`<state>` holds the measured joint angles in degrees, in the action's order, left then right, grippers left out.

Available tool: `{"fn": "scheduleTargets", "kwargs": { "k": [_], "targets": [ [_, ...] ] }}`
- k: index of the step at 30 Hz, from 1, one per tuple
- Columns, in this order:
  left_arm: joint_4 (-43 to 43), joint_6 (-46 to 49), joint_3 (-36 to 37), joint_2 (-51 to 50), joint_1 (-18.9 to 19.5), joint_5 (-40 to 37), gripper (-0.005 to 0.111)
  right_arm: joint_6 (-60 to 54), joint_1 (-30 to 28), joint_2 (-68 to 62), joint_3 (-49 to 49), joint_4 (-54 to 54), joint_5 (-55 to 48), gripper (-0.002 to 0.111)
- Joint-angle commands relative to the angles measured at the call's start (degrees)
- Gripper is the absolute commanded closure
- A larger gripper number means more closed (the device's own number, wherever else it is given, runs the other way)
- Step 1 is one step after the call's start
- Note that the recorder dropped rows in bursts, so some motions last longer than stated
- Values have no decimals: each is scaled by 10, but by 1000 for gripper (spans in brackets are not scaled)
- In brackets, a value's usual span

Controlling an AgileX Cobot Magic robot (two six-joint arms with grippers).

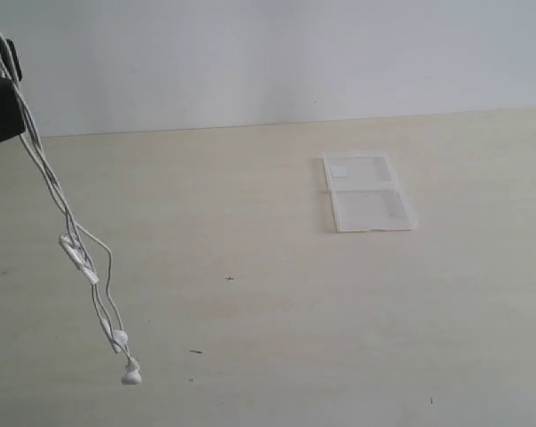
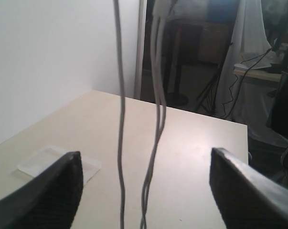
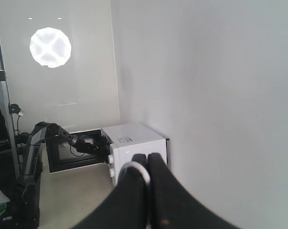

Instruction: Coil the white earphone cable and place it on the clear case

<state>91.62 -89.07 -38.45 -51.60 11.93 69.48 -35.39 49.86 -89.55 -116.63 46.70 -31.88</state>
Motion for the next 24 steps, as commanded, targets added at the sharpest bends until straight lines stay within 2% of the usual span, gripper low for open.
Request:
{"fn": "scheduleTargets", "kwargs": {
  "k": [1, 7, 11, 24],
  "targets": [
    [-4, 3, 4, -1, 0, 4, 37, -6, -3, 1, -4, 2, 10, 108],
    [-3, 3, 4, -1, 0, 4, 56, -6, -3, 1, -4, 2, 14, 108],
    [1, 3, 4, -1, 0, 5, 64, -6, -3, 1, -4, 2, 14, 108],
    [3, 3, 4, -1, 0, 5, 64, -7, -3, 1, -4, 2, 17, 108]
  ]
}}
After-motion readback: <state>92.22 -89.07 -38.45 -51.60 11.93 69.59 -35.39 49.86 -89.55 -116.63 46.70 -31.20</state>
